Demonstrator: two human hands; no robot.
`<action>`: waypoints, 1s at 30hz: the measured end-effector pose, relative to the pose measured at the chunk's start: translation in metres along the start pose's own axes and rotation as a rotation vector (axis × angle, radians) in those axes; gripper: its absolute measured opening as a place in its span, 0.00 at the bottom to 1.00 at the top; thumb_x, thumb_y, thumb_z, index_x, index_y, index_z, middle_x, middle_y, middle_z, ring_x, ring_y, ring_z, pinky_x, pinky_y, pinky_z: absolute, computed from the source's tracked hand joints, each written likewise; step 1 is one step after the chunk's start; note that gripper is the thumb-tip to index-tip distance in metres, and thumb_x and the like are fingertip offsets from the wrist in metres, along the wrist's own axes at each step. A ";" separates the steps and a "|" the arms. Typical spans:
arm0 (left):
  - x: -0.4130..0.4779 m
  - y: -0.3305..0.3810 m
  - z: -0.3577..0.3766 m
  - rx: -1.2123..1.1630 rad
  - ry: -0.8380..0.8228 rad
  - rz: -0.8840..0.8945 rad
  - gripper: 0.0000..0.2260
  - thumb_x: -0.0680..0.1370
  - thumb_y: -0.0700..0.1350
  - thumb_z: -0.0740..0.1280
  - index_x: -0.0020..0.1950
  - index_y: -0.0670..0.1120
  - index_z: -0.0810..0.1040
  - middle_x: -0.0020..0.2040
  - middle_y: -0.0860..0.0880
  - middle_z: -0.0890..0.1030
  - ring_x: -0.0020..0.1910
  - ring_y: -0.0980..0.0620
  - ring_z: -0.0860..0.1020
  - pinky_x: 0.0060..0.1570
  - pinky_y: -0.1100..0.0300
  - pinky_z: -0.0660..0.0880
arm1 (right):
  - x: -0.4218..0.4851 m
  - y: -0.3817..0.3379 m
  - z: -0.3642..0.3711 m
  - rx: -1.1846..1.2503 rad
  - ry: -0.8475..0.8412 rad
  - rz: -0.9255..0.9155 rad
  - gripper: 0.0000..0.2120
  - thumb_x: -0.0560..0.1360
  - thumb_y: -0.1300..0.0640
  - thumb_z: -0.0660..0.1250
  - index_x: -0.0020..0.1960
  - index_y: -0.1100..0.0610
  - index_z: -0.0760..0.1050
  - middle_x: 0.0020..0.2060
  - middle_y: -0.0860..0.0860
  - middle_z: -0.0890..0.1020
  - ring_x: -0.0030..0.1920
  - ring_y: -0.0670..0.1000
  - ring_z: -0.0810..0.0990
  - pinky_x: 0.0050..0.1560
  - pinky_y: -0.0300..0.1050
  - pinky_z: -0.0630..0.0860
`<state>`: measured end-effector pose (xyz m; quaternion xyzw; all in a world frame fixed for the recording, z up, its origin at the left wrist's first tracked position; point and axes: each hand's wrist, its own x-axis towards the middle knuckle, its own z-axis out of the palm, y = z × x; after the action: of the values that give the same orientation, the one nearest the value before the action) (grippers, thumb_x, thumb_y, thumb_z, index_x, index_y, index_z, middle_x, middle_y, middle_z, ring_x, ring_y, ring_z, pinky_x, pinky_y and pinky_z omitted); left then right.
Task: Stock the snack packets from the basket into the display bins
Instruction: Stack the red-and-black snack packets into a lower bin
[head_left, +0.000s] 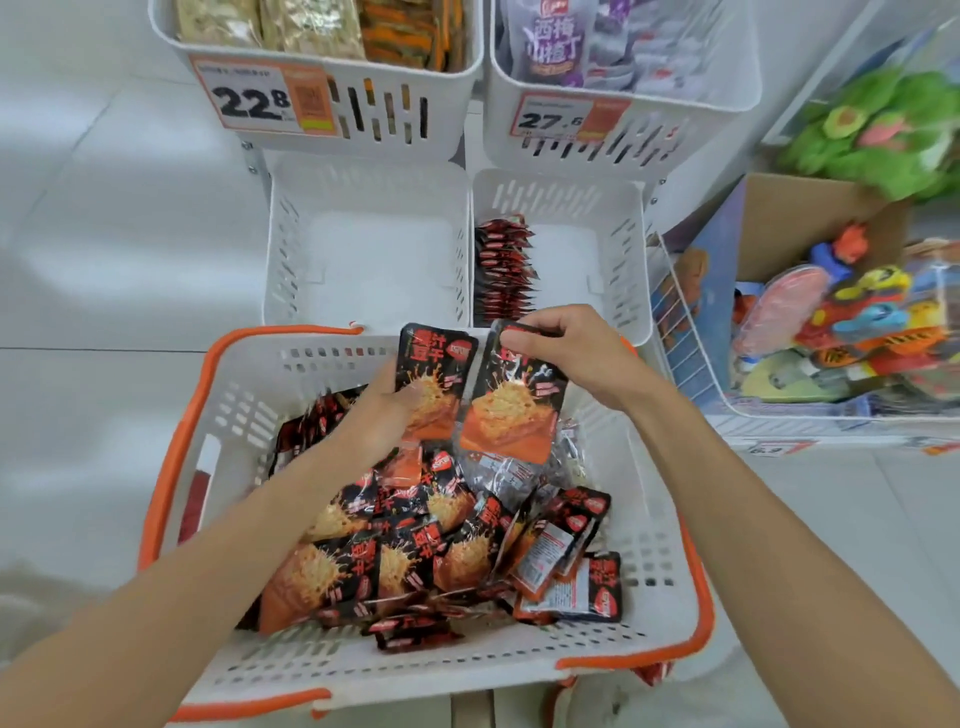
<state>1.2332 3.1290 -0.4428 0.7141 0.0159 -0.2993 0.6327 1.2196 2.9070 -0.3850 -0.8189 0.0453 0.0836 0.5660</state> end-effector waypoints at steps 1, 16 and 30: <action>0.006 0.003 0.001 -0.060 -0.022 -0.049 0.23 0.84 0.47 0.58 0.79 0.52 0.56 0.69 0.56 0.68 0.67 0.53 0.69 0.68 0.44 0.69 | 0.003 0.000 -0.003 0.042 0.021 -0.005 0.06 0.75 0.55 0.73 0.42 0.57 0.83 0.35 0.47 0.81 0.37 0.45 0.77 0.42 0.42 0.72; 0.134 0.097 0.074 0.222 -0.294 0.418 0.27 0.76 0.47 0.72 0.70 0.53 0.62 0.61 0.47 0.77 0.58 0.50 0.80 0.54 0.54 0.79 | 0.086 0.006 -0.114 -0.082 -0.094 0.067 0.15 0.75 0.62 0.72 0.59 0.60 0.72 0.45 0.49 0.79 0.44 0.45 0.81 0.41 0.41 0.81; 0.230 0.035 0.046 0.904 0.212 0.407 0.46 0.76 0.61 0.67 0.78 0.57 0.34 0.80 0.44 0.37 0.79 0.46 0.40 0.76 0.44 0.48 | 0.140 0.152 -0.136 -0.285 -0.269 0.305 0.13 0.70 0.47 0.76 0.47 0.51 0.76 0.43 0.47 0.78 0.46 0.48 0.76 0.49 0.44 0.69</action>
<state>1.4169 2.9979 -0.5151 0.9316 -0.1905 -0.0727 0.3009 1.3429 2.7288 -0.5043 -0.8556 0.0800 0.2819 0.4268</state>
